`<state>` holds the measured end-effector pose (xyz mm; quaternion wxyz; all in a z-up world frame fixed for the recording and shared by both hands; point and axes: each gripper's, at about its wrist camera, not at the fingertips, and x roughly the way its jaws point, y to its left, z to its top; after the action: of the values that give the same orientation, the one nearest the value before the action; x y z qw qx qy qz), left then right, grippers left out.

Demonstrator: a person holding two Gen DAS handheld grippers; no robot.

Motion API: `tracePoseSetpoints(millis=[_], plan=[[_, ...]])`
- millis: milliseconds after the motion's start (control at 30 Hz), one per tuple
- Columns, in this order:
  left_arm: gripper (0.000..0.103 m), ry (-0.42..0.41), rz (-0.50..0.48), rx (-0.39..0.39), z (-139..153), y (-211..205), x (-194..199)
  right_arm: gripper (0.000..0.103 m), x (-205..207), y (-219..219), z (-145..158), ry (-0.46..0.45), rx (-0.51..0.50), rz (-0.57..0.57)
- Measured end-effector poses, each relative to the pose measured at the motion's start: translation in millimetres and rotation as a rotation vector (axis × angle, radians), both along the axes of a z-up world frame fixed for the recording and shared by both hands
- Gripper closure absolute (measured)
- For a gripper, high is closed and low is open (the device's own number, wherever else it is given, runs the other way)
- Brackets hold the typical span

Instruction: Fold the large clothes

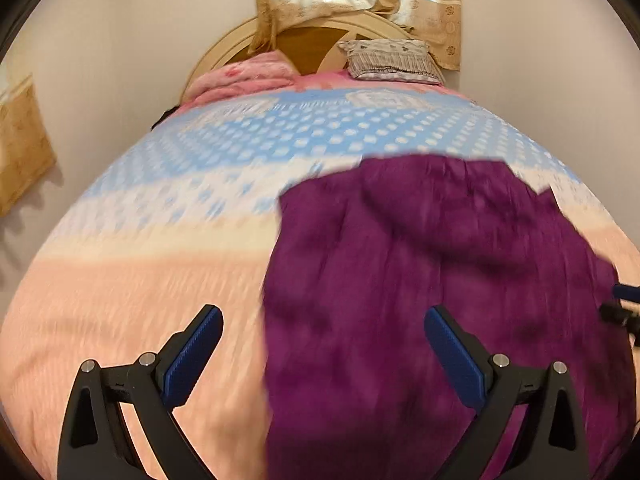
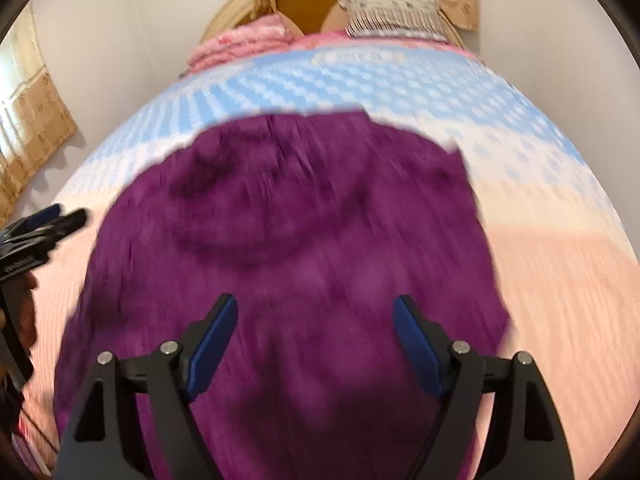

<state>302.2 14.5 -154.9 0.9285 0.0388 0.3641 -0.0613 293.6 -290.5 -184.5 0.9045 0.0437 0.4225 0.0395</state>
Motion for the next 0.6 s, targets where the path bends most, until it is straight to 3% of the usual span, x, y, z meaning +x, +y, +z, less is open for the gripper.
tracePoseSetpoints(millis=[167,300,467,600], plan=[[0.002,0.067,0.057,-0.011,-39.7,35.6,-71.5,0.019,-91.2,-26.7,-29.6,0.043,-0.039,-0.116],[0.002,0.077,0.052,-0.053,-53.8,43.0,-111.6,0.017,-147.2,-41.3,-43.7,0.053,0.003,-0.204],[0.002,0.126,0.029,-0.084,-72.4,35.7,-135.1,0.015,-188.9,-36.0,-56.4,0.039,0.008,-0.231],[0.002,0.117,0.005,-0.107,-78.7,27.2,-152.8,0.015,-208.1,-25.1,-61.1,0.048,0.007,-0.231]])
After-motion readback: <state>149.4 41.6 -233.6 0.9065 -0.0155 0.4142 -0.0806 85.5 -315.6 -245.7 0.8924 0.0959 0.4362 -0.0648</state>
